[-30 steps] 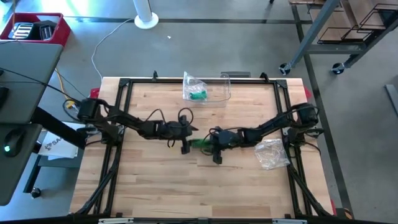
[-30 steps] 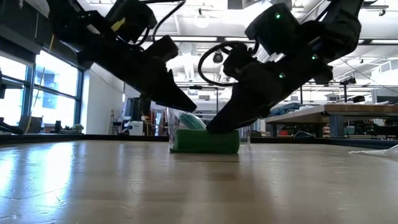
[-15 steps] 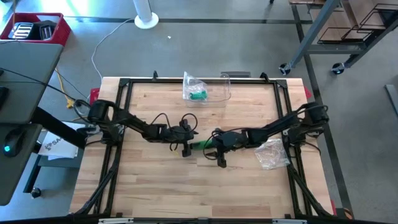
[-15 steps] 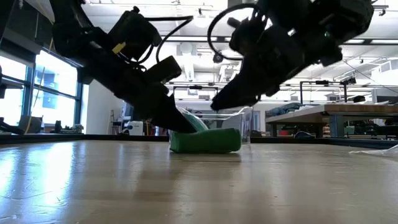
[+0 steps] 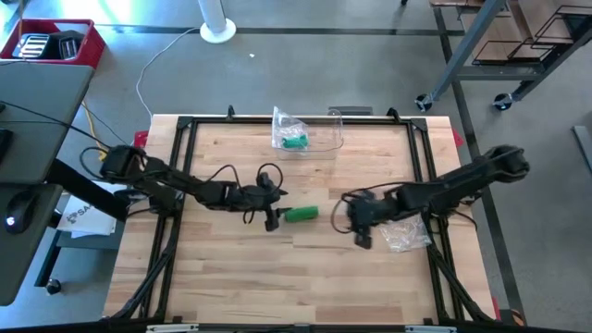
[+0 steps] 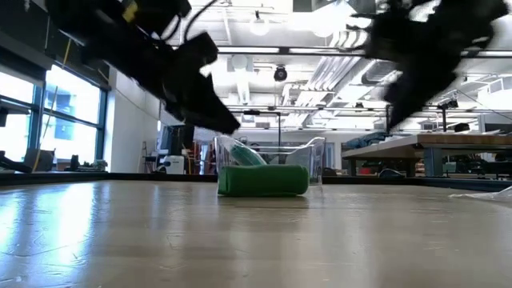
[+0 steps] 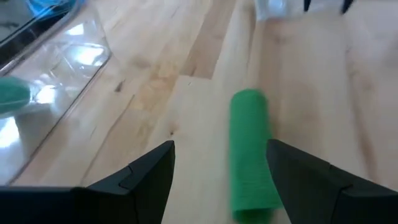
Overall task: Roll bandage
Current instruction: Open the zip bag
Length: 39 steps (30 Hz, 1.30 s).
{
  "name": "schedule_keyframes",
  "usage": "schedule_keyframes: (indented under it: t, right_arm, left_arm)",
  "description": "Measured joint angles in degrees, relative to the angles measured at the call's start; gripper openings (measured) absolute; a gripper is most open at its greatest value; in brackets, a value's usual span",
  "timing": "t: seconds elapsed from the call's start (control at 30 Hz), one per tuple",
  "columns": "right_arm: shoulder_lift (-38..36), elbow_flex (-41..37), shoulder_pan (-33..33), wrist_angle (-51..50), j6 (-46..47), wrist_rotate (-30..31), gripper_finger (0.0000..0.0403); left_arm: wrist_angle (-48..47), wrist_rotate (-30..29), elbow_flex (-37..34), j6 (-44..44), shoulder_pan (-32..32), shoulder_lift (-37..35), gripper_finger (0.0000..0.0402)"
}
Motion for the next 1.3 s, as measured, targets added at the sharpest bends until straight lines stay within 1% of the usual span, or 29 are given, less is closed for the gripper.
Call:
schedule_keyframes:
  t: [0.1,0.23,0.3,0.4,0.5,0.6,0.7,0.83,0.9,0.97,1.07,1.13,1.3]
  right_arm:
    - [-2.89,0.00,3.79,-14.40,12.80,-2.84,0.0144]
    - [-2.49,-0.03,8.72,-28.88,31.71,-2.69,0.0144]
    - [-1.01,-0.11,10.80,-32.94,38.43,-1.90,0.0144]
    - [1.54,-0.11,12.97,-32.81,41.79,-0.83,0.0144]
    - [4.81,-0.11,13.42,-30.41,41.82,-1.29,0.0143]
    - [8.04,-0.11,13.08,-30.98,42.13,-1.54,0.0126]
    - [10.62,-0.11,12.97,-30.78,41.89,-2.12,0.0091]
    - [12.84,0.17,12.97,-30.43,40.10,-3.27,0.0026]
    - [12.90,0.14,12.99,-28.82,37.81,-2.68,0.0007]
    - [11.91,-0.26,13.04,-25.76,34.99,-0.80,0.0008]
    - [9.09,-0.05,12.90,-14.70,28.09,3.81,0.0003]
    - [6.37,-0.08,12.95,-9.83,21.85,6.45,0.0002]
    - [-1.87,-0.11,13.65,5.45,5.13,9.69,0.0001]
  left_arm:
    - [0.28,-0.57,0.04,-2.81,-2.33,-1.17,0.0248]
    - [3.94,-2.85,0.06,-4.18,-5.71,-0.65,0.0248]
    - [5.39,-3.90,0.05,-4.16,-7.21,0.18,0.0248]
    - [6.79,-4.91,0.02,-4.17,-8.88,0.47,0.0248]
    - [7.73,-6.29,0.04,-4.62,-10.34,0.48,0.0248]
    - [10.59,-7.52,0.02,-4.67,-11.64,0.47,0.0248]
    - [13.68,-7.60,0.02,-3.31,-12.84,0.47,0.0248]
    - [18.22,-7.64,0.07,-0.99,-14.10,0.45,0.0248]
    - [18.93,-7.80,0.05,-0.35,-14.71,0.45,0.0248]
    - [19.43,-8.09,0.04,-0.10,-15.14,0.45,0.0248]
    - [19.34,-9.43,0.04,0.20,-15.89,0.45,0.0248]
    - [20.45,-10.07,0.04,1.77,-16.54,0.45,0.0248]
    - [25.19,-10.18,0.04,8.70,-18.30,0.45,0.0248]
